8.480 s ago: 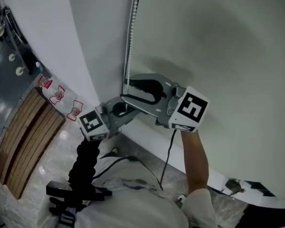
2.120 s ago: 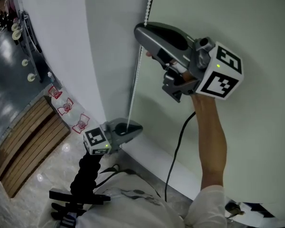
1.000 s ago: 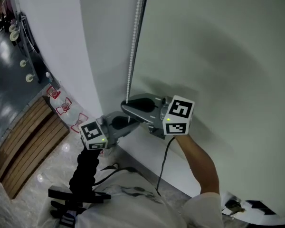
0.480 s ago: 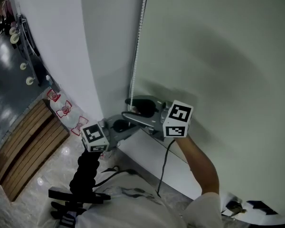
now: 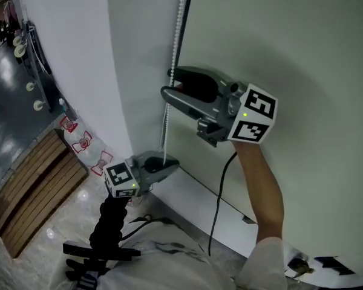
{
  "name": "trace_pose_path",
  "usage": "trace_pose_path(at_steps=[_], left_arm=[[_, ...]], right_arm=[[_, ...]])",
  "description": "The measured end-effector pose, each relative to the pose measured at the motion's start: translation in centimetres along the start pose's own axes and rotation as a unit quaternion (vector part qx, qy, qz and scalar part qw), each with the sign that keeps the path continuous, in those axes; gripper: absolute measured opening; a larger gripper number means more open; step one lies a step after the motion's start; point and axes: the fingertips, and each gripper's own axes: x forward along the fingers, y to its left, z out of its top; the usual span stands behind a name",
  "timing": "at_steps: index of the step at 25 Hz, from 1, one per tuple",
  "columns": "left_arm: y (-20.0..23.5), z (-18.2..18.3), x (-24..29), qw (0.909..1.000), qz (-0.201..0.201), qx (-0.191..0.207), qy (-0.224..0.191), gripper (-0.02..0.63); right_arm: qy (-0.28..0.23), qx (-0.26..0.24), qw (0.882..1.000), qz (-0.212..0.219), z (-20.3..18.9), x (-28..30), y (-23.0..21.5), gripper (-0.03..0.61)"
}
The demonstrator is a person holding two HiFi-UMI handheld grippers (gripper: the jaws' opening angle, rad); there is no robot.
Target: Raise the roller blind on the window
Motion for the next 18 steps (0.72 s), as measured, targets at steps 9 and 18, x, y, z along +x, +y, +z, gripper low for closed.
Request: trace_pose_path(at_steps=[9,18], left_arm=[[0.5,0.7,-0.4,1.0000,0.002,-0.004,-0.003,-0.002],[0.7,-2.2,-0.5,1.0000,0.000,0.006,-0.001,-0.002]], right_arm=[[-0.019,-0.055,0.998,0.006,9.3,3.0,-2.9,0.167],[-0.049,-0.061,0.997,0.001,9.7,2.5,-3.4,0.127]])
